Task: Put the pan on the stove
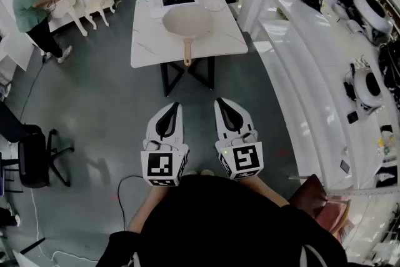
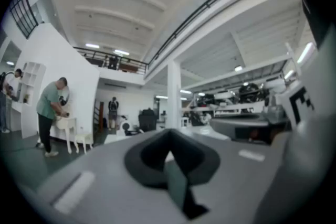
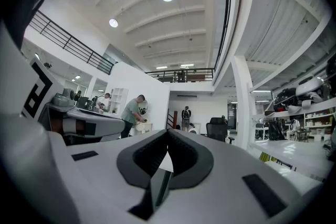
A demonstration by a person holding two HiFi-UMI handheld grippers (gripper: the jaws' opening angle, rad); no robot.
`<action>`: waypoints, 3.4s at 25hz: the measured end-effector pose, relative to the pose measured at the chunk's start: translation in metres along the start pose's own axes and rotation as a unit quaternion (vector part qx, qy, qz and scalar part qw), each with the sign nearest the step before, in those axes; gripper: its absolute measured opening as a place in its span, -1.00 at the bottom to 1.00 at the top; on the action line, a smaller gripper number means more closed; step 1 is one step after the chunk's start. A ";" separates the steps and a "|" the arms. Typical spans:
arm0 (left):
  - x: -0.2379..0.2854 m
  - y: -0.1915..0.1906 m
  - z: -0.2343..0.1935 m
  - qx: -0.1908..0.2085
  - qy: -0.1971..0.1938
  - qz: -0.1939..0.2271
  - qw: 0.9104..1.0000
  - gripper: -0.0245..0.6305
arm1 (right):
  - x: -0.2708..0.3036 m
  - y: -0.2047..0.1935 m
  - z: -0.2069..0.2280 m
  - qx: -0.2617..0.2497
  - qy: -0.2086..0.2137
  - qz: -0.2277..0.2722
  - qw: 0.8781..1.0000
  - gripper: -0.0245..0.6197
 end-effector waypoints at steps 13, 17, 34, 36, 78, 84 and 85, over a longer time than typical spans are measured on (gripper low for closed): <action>-0.005 -0.018 -0.005 -0.003 -0.024 -0.003 1.000 -0.90 | 0.001 -0.021 -0.017 0.028 -0.001 -0.003 1.000 -0.85; 0.001 -0.021 -0.003 -0.001 -0.030 -0.004 1.000 -0.90 | 0.008 -0.022 -0.015 0.029 0.005 -0.003 1.000 -0.85; 0.102 -0.040 -0.040 -0.028 -0.045 0.002 0.999 -0.48 | 0.109 -0.044 0.034 0.026 0.024 -0.030 0.999 -0.60; 0.121 -0.042 -0.045 -0.030 -0.043 -0.001 0.999 -0.48 | 0.125 -0.048 0.043 0.026 0.028 -0.035 0.999 -0.60; 0.341 -0.132 -0.132 -0.087 -0.107 -0.074 0.988 -0.48 | 0.339 -0.116 0.136 0.049 0.065 -0.103 0.991 -0.60; 0.369 -0.178 -0.137 -0.102 -0.164 -0.097 0.976 -0.48 | 0.359 -0.154 0.138 0.056 0.064 -0.139 0.987 -0.60; 0.374 -0.186 -0.134 -0.108 -0.174 -0.102 0.973 -0.46 | 0.362 -0.159 0.140 0.058 0.066 -0.142 0.986 -0.60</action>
Point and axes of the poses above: the fingertips, and each gripper's own axes: x forward along the fingers, z to its right, y out of its top, the point moved 1 cm from there along -x, backward along the fingers, and after that the axes turned 11 degrees about x, right-handed, at the moved point
